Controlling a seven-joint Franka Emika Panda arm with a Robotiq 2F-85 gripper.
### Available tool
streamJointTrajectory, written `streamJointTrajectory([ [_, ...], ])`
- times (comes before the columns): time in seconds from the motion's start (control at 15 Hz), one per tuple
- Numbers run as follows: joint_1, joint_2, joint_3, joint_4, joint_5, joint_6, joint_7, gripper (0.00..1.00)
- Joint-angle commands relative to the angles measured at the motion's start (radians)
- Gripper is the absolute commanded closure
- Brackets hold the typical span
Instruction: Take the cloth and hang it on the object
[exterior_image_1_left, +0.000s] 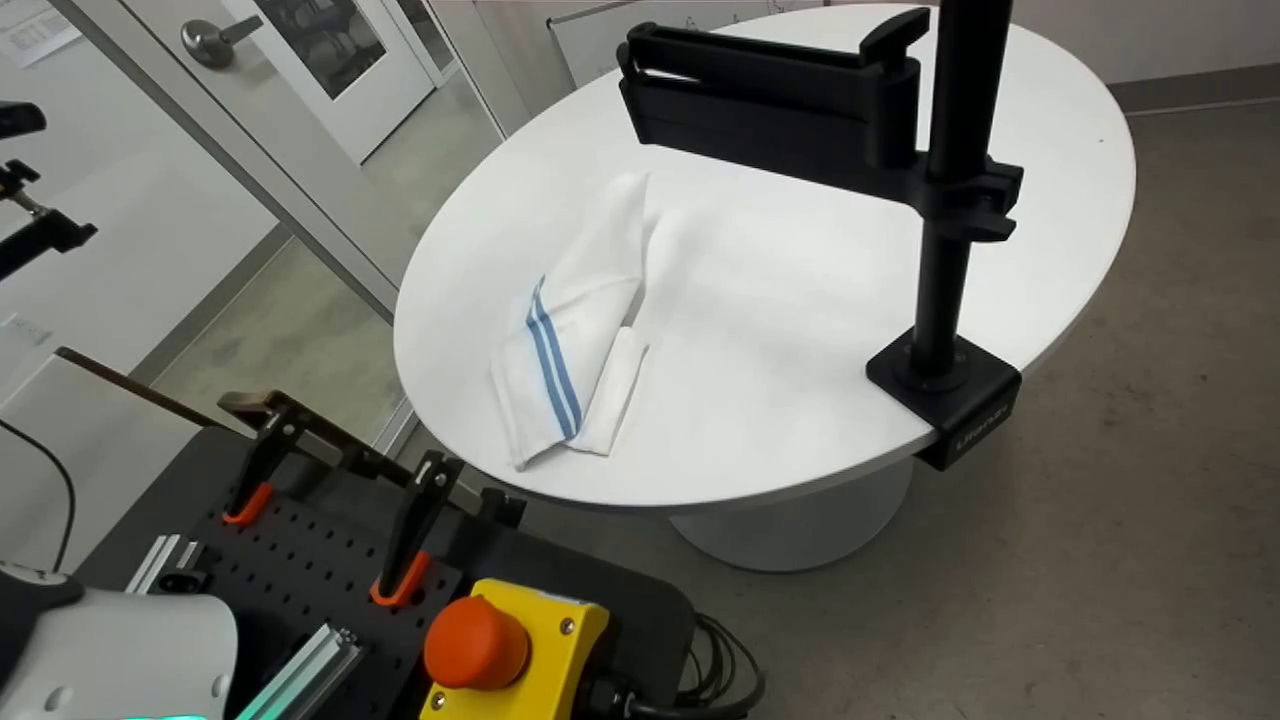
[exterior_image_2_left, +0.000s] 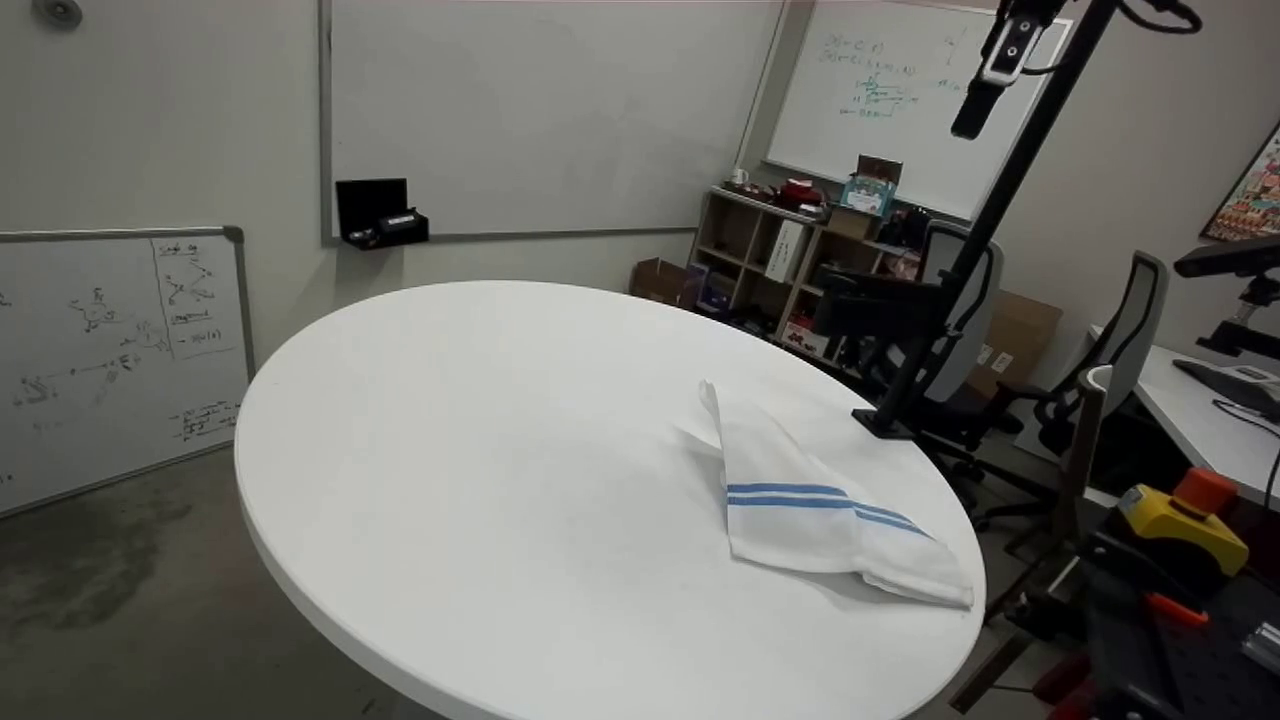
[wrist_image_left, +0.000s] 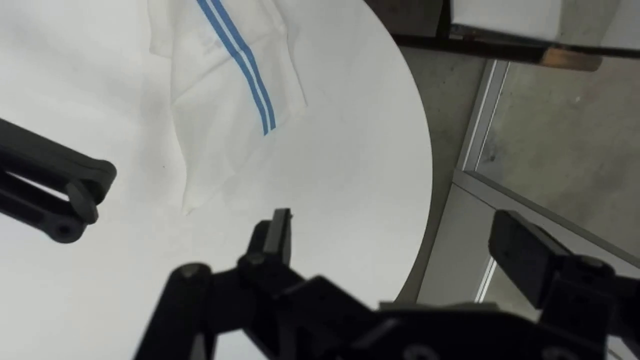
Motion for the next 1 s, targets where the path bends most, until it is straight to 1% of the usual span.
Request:
streamJointTrajectory([
  [0.0,-0.008,0.057,0.043,-0.027,-0.025,-0.013,-0.037,0.0],
  [0.13,-0.018,0.095,0.07,-0.048,-0.078,0.001,0.003,0.0],
  [0.33,-0.03,0.164,0.091,-0.064,-0.159,0.01,0.032,0.0],
  [0.53,-0.04,0.231,0.106,-0.075,-0.222,0.043,0.062,0.0],
  [0.73,-0.047,0.304,0.115,-0.088,-0.242,0.127,0.055,0.0],
  [0.93,-0.055,0.378,0.123,-0.098,-0.267,0.256,0.043,0.0],
])
